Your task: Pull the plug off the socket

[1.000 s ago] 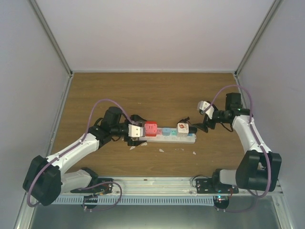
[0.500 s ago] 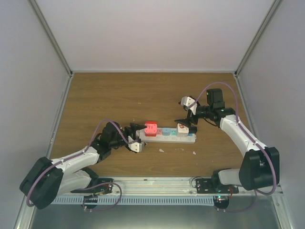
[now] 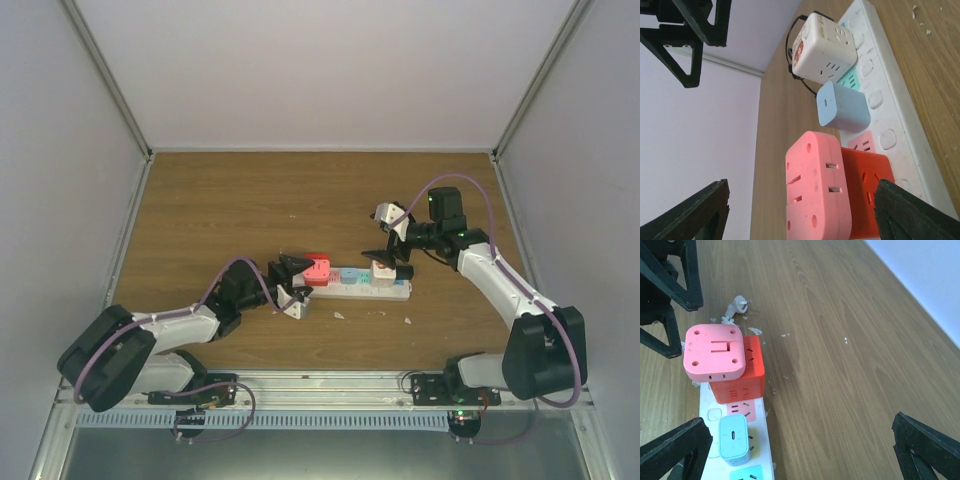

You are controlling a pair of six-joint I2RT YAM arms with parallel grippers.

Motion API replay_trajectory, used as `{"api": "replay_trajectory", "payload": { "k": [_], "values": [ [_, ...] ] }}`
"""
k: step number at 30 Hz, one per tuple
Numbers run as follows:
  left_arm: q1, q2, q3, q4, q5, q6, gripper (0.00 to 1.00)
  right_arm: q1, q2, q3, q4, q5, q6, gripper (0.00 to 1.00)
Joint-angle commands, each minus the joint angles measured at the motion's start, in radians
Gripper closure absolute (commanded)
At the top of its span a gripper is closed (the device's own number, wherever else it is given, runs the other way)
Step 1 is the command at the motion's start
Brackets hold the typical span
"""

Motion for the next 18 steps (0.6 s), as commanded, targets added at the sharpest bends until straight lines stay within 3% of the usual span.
{"api": "replay_trajectory", "payload": {
  "k": [1, 6, 11, 18],
  "values": [
    [-0.017, 0.053, -0.008, 0.168, -0.043, 0.054, 0.22, 0.009, -0.023, -0.017, 0.028, 0.006, 0.021, 0.0],
    [-0.02, 0.087, 0.002, 0.202, -0.057, 0.056, 0.27, 0.008, -0.019, -0.012, 0.024, 0.007, 0.02, 0.0],
    [-0.021, 0.104, 0.016, 0.192, -0.069, 0.052, 0.41, 0.01, -0.011, -0.012, 0.016, 0.01, 0.013, 0.0],
    [-0.021, 0.066, 0.026, 0.15, -0.046, -0.001, 0.52, 0.008, -0.01, -0.019, 0.013, 0.007, 0.011, 0.0]
  ]
}}
